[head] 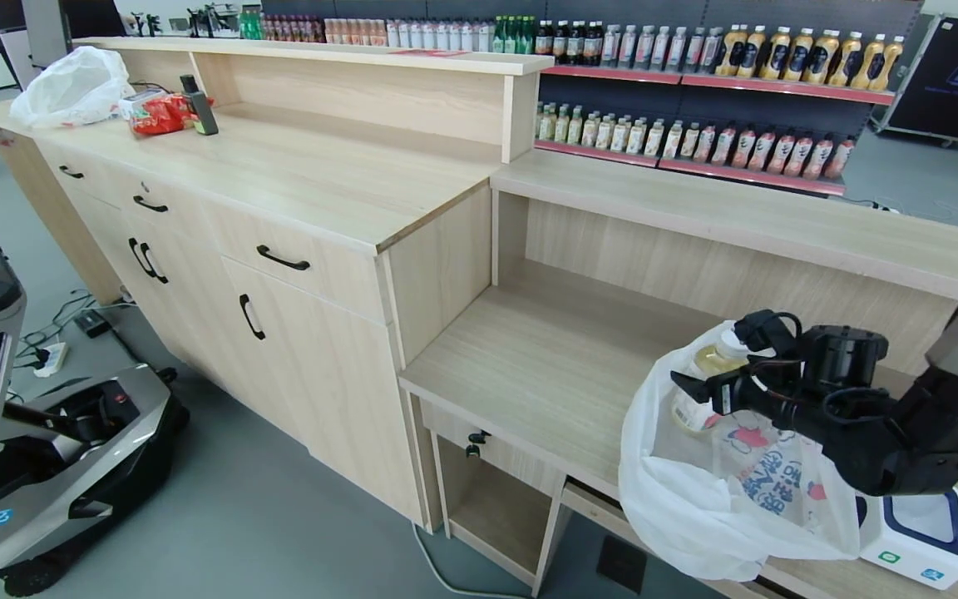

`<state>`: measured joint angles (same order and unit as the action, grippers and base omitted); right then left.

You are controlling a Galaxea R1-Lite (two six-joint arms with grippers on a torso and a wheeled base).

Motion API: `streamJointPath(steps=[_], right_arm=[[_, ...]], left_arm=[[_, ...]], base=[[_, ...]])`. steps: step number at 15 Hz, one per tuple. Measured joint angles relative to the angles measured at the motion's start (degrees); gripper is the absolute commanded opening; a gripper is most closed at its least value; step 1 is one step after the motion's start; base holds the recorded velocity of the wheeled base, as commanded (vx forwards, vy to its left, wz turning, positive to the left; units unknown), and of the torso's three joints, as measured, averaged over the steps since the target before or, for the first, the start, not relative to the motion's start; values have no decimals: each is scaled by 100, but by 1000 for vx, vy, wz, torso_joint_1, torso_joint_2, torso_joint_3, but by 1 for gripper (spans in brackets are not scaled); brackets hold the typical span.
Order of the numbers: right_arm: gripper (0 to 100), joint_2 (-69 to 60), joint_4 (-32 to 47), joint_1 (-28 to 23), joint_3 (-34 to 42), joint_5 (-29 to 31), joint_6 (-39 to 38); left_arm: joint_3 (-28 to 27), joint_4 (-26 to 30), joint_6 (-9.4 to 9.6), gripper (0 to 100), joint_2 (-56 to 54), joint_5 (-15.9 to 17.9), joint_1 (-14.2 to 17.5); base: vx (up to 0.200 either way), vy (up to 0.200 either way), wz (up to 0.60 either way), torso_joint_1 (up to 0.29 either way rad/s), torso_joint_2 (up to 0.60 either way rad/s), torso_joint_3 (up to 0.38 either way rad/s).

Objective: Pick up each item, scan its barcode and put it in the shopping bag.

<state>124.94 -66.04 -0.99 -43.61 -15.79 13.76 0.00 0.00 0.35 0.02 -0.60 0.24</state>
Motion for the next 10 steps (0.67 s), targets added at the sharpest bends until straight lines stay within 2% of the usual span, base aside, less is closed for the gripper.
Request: streamJointPath(steps=[3,5,7,10], right_arm=[[100,-1075,919,-232,172,-474,33],[100,-1896,1510,-374,332,-594,52],[100,-2623,1776,-639,552,-608,394],[100,-3227,1779,-1460,678,-211,976]], left_arm=[[0,0,2,0,0,0,-2],[0,0,0,0,0,0,-2],[0,0,0,0,0,0,2],[0,0,0,0,0,0,2]], base=[[0,0,0,0,0,0],[0,0,0,0,0,0],[0,0,0,0,0,0],[0,0,-600,2,1,1]])
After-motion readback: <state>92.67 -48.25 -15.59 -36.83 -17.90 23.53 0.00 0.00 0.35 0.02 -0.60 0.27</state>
